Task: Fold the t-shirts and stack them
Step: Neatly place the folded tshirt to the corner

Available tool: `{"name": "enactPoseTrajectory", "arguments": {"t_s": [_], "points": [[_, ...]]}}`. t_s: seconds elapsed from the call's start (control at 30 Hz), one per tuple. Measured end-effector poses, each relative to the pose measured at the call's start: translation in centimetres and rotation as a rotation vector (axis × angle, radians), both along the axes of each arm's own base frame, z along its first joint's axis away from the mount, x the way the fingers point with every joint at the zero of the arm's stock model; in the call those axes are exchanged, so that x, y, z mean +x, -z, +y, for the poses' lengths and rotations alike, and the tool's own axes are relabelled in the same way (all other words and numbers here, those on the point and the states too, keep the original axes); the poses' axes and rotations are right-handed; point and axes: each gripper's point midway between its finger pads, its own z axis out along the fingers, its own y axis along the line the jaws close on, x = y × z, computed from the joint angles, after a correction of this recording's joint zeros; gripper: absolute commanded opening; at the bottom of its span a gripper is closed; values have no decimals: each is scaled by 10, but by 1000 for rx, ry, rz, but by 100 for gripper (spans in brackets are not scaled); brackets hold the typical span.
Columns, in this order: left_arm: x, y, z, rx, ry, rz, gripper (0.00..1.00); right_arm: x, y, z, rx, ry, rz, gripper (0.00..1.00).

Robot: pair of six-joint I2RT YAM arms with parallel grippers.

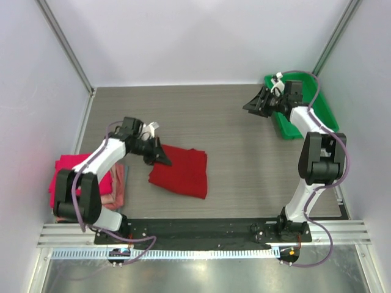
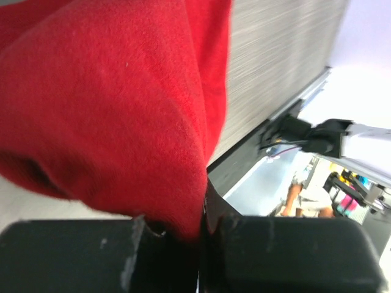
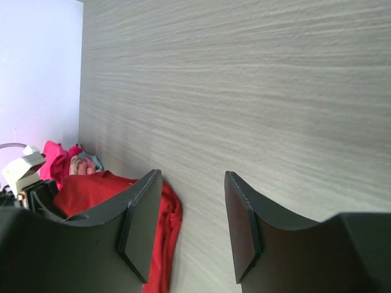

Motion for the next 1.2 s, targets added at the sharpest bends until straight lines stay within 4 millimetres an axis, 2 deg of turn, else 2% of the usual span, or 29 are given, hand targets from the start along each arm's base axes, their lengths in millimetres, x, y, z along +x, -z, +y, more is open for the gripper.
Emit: {"name": "enactPoseTrajectory", "arguments": {"t_s": [0.1,0.17,0.37,0.6,0.73,0.83,0.9,1.07,1.2], "points": [[-20,7,26,47,-43,23,0,-10,-4,2,1,-2,0,51],[-26,4,41,60,-83,27,0,-20,-10,2,1,-3,-6,51],[-29,-21,86,127,-173,-77,0,-45,-30,4,-4,-4,-48,52],[-66,-56,100,192,-155,-190,0,-70,-32,5,-5,-3,-55,52],[-76,-71,109,204,-193,-198,0,-80,-33,6,-5,-4,-57,52],[-74,-89,115,215,-213,-214,0,-83,-34,6,-6,-3,-64,52],[-68,-108,120,229,-220,-246,0,-85,-34,6,-5,-2,-69,52],[-44,-162,132,274,-211,-398,0,-88,-36,7,-4,-1,-76,52],[-21,-191,145,341,-173,-513,0,-91,-41,7,-3,-1,-92,52]]}}
